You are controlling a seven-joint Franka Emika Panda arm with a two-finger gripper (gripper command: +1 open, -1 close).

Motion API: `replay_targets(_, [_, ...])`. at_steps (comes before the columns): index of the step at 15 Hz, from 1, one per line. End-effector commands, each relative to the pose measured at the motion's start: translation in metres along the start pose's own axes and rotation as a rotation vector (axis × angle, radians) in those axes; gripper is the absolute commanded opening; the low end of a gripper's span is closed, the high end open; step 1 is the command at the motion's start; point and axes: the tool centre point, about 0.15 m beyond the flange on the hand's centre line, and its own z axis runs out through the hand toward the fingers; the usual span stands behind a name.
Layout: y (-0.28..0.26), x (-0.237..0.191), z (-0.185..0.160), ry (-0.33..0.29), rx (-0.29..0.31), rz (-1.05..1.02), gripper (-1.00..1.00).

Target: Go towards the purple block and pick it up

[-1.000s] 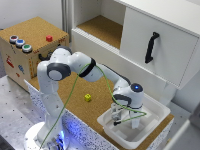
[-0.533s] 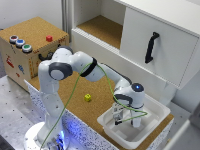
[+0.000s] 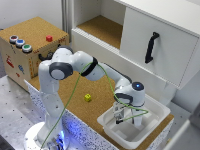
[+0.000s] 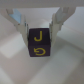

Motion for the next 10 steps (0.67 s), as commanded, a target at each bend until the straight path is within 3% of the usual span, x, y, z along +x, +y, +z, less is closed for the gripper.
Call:
replay_targets(1, [-0.076,-0.065,-0.095,0.049,0.145,-0.26,-1.0])
replay_targets(5, [-0.146,-0.124,-0.115,-0.02,0.218,-0.472,-1.0])
replay_targets(7, [-0.171,-0.143,-0.107,-0.077,0.205,-0.518,-1.0])
replay_targets(10, [-0.198,-0.164,-0.078,-0.133,0.139,-0.566,-1.0])
